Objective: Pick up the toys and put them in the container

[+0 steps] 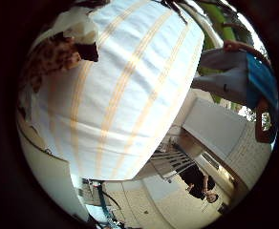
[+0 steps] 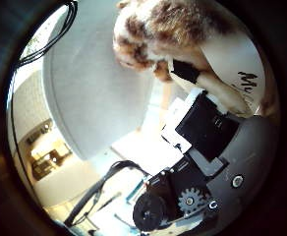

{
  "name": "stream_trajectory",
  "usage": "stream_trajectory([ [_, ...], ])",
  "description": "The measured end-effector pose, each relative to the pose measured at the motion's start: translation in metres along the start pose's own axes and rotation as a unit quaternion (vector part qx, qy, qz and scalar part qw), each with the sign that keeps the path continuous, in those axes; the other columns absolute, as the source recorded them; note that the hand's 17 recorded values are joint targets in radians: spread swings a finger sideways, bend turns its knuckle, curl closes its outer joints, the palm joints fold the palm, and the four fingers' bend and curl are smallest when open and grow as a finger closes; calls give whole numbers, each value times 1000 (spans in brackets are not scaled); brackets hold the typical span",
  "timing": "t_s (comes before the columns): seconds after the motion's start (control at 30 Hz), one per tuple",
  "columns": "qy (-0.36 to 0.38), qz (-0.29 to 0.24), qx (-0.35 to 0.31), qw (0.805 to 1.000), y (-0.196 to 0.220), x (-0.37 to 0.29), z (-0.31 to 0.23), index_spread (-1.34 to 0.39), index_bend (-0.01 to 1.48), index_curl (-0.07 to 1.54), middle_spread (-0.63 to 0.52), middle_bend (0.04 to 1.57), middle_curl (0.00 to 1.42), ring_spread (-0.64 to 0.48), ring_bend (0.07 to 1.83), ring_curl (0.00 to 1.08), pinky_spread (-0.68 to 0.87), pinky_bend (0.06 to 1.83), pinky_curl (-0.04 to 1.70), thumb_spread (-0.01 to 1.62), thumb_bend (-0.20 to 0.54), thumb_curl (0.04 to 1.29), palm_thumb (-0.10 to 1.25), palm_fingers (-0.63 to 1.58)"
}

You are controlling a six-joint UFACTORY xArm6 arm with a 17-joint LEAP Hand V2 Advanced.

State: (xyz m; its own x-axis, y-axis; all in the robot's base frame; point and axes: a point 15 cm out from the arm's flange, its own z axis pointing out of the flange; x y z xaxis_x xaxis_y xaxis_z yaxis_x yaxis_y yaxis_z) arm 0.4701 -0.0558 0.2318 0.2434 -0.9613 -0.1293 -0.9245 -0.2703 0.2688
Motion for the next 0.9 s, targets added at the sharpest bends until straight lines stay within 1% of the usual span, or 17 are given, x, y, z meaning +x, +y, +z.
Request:
stream_trajectory([
  [0.1, -4, 0, -9, 1000, 28, -14, -20, -852, 385, 189, -240, 1075, 932, -76, 1305, 772, 245, 1294, 727, 1186, -13, 572, 1024, 1005],
  [0.23, -7, -7, -18, 1000, 76, -47, -64, -940, 465, 203, -247, 1113, 984, -93, 1339, 798, 217, 1336, 798, 1192, -14, 592, 1015, 951],
  [0.3, -1, -15, -10, 1000, 89, -65, -82, -984, 507, 214, -249, 1131, 1009, -99, 1357, 811, 204, 1352, 832, 1195, -14, 602, 1012, 921],
  [0.43, 18, -25, 34, 999, 102, -111, -124, -1051, 571, 240, -250, 1158, 1041, -108, 1384, 830, 188, 1378, 878, 1193, -14, 618, 1004, 893],
  [0.5, 25, -30, 55, 998, 102, -127, -140, -1084, 603, 258, -251, 1175, 1054, -111, 1395, 838, 180, 1388, 902, 1191, -15, 627, 999, 880],
  [0.53, 29, -39, 79, 996, 97, -151, -159, -1084, 603, 258, -251, 1175, 1054, -111, 1395, 838, 180, 1388, 902, 1191, -15, 627, 999, 880],
  [0.63, 25, -51, 104, 993, 93, -187, -177, -1101, 621, 272, -250, 1186, 1063, -113, 1401, 844, 176, 1399, 918, 1191, -15, 633, 998, 873],
  [0.73, 20, -65, 118, 991, 85, -220, -186, -1130, 650, 305, -249, 1205, 1076, -116, 1416, 853, 167, 1413, 946, 1186, -15, 643, 995, 851],
  [0.83, 21, -74, 117, 990, 68, -246, -179, -1156, 681, 351, -247, 1220, 1085, -118, 1430, 860, 160, 1417, 971, 1181, -16, 651, 989, 831],
  [0.9, 21, -76, 132, 988, 53, -255, -178, -1168, 685, 380, -246, 1233, 1090, -118, 1443, 865, 156, 1423, 985, 1181, -21, 652, 971, 812],
])
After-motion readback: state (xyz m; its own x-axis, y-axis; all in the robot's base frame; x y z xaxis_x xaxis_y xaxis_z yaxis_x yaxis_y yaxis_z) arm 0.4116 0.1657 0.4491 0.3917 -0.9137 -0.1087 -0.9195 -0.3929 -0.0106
